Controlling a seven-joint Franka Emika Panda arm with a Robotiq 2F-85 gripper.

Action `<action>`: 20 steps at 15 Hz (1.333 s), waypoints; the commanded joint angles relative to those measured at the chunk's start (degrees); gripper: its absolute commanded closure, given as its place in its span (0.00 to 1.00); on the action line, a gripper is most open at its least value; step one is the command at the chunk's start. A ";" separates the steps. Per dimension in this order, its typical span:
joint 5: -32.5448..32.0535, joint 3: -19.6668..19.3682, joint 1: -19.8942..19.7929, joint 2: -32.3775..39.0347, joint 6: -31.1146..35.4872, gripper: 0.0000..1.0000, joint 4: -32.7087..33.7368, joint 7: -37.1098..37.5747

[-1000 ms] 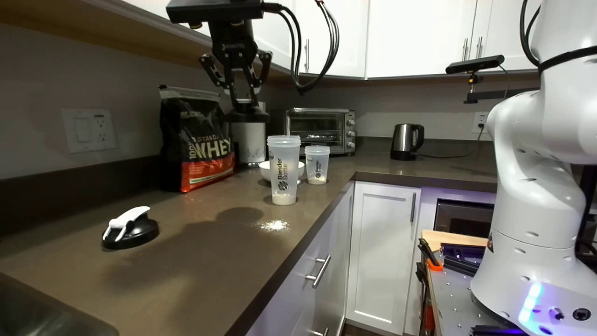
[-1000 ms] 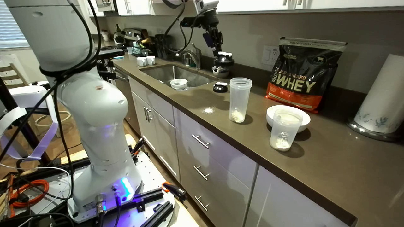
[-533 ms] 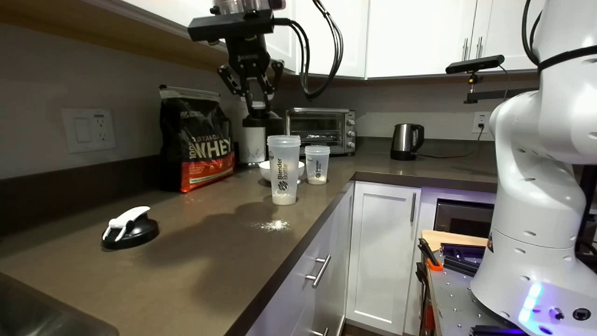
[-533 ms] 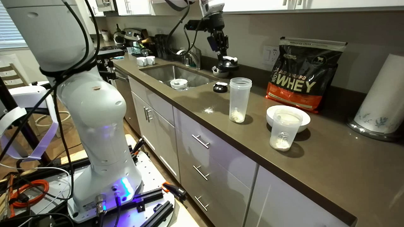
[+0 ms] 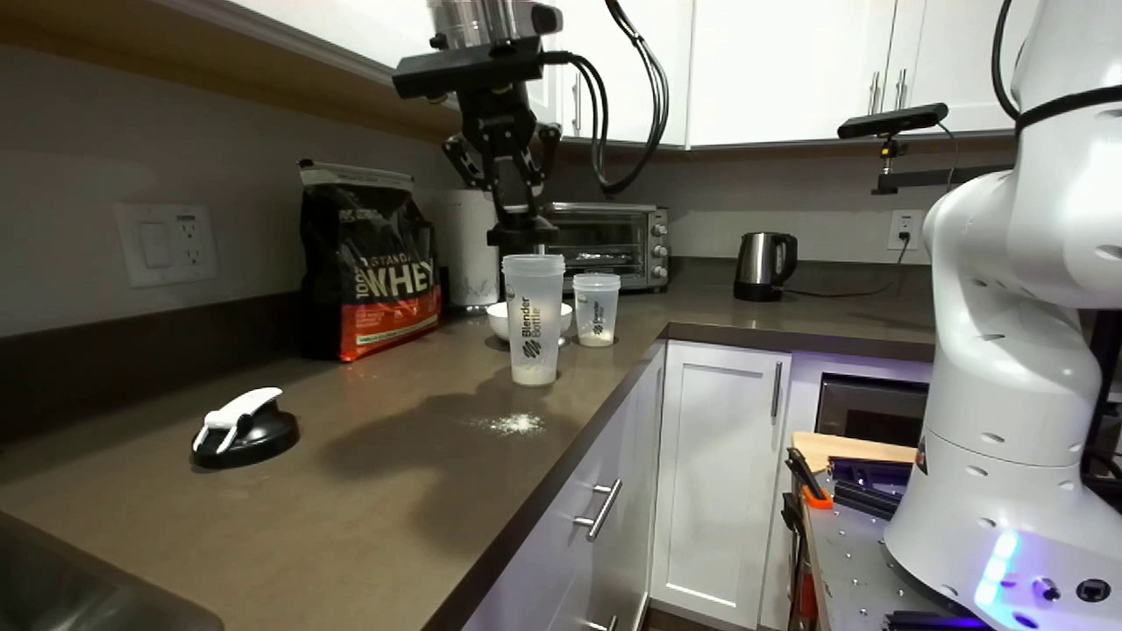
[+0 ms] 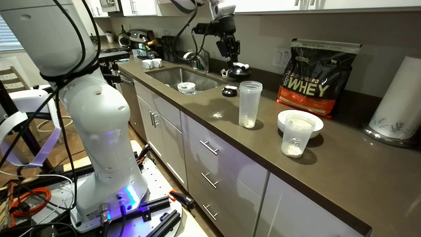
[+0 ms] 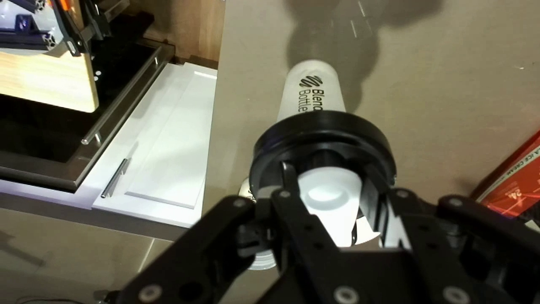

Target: Put the right lid on the left bottle

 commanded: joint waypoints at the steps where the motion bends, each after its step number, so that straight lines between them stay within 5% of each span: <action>1: -0.46 0.20 -1.37 -2.95 1.31 0.87 -3.66 0.88; 20: -3.14 -0.65 -4.01 -0.95 6.98 0.87 -4.39 0.59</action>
